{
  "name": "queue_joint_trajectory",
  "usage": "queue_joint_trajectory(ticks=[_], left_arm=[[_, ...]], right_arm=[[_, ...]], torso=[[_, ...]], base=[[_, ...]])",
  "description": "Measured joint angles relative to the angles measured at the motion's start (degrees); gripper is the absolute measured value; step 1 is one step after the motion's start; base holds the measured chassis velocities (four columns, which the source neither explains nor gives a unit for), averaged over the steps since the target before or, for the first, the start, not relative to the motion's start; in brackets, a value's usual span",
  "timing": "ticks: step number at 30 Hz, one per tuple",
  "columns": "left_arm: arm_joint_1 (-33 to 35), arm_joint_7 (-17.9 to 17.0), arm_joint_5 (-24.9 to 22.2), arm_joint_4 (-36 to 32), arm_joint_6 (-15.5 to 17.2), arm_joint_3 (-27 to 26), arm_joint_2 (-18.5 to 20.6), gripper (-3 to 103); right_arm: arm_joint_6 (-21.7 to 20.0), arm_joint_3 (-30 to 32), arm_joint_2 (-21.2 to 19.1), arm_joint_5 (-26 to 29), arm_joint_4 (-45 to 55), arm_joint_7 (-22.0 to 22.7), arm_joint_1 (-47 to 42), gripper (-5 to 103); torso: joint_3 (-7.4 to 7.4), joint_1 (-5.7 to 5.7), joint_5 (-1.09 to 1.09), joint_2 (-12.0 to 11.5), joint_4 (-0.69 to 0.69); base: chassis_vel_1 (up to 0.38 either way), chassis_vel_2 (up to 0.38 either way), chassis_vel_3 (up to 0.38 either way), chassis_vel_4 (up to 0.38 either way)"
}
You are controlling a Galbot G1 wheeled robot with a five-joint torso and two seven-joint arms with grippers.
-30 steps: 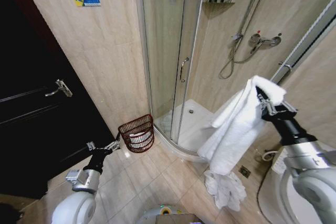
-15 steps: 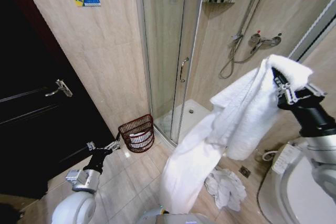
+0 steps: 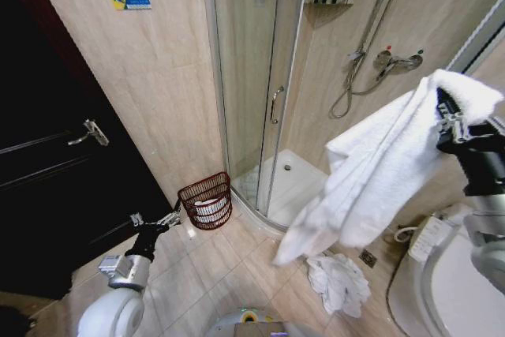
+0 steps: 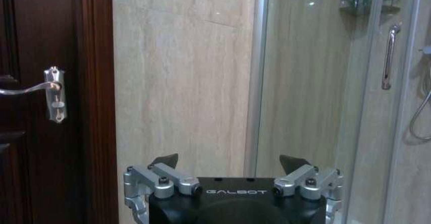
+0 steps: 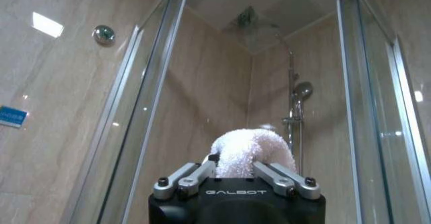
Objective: Discard the used towel into the hamper.
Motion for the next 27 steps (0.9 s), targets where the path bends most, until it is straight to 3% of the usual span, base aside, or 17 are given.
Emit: queue_joint_trajectory(ticks=[27], left_arm=[[0.0, 0.0, 0.0, 0.0, 0.0, 0.0, 0.0, 98]], right_arm=[[0.2, 1.3, 2.0, 1.0, -0.1, -0.8, -0.6, 9]], torso=[[0.0, 0.0, 0.0, 0.0, 0.01]], base=[[0.016, 0.011, 0.016, 0.014]])
